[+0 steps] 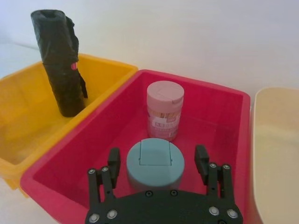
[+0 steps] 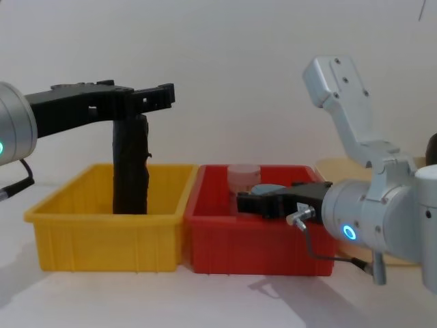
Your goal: Pick up the garbage bag with the one hand and transfer it to the other hand.
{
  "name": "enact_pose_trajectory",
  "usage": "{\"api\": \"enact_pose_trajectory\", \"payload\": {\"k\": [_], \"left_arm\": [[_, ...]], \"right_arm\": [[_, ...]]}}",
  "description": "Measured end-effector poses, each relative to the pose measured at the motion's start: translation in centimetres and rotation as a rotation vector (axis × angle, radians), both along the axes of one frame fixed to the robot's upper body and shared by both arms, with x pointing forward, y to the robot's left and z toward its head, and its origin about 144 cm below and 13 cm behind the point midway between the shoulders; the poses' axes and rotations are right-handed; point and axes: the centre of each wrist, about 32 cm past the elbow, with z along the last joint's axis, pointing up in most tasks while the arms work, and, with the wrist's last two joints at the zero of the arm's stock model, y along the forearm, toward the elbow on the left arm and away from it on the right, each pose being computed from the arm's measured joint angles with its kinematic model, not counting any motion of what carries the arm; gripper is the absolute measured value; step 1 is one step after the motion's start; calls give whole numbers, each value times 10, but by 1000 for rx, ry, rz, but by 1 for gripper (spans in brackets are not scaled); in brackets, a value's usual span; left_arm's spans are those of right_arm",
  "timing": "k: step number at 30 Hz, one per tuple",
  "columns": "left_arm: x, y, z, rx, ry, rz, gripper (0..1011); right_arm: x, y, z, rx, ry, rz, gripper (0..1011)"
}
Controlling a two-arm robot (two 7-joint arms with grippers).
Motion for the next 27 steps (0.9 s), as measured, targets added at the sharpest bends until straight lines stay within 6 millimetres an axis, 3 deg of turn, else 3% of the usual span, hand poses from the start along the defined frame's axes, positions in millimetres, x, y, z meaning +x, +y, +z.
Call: {"api": "enact_pose_trajectory", "payload": {"k": [8, 13, 27], "left_arm": [[0, 0, 0, 0, 0, 0, 1001], [0, 0, 0, 0, 0, 0, 1002], [0, 0, 0, 0, 0, 0, 1002]], "right_arm": [[3, 1, 0, -9, 16, -9, 826], [5, 1, 1, -12, 22, -17, 669], [5, -3, 13, 29, 7, -26, 665]]}}
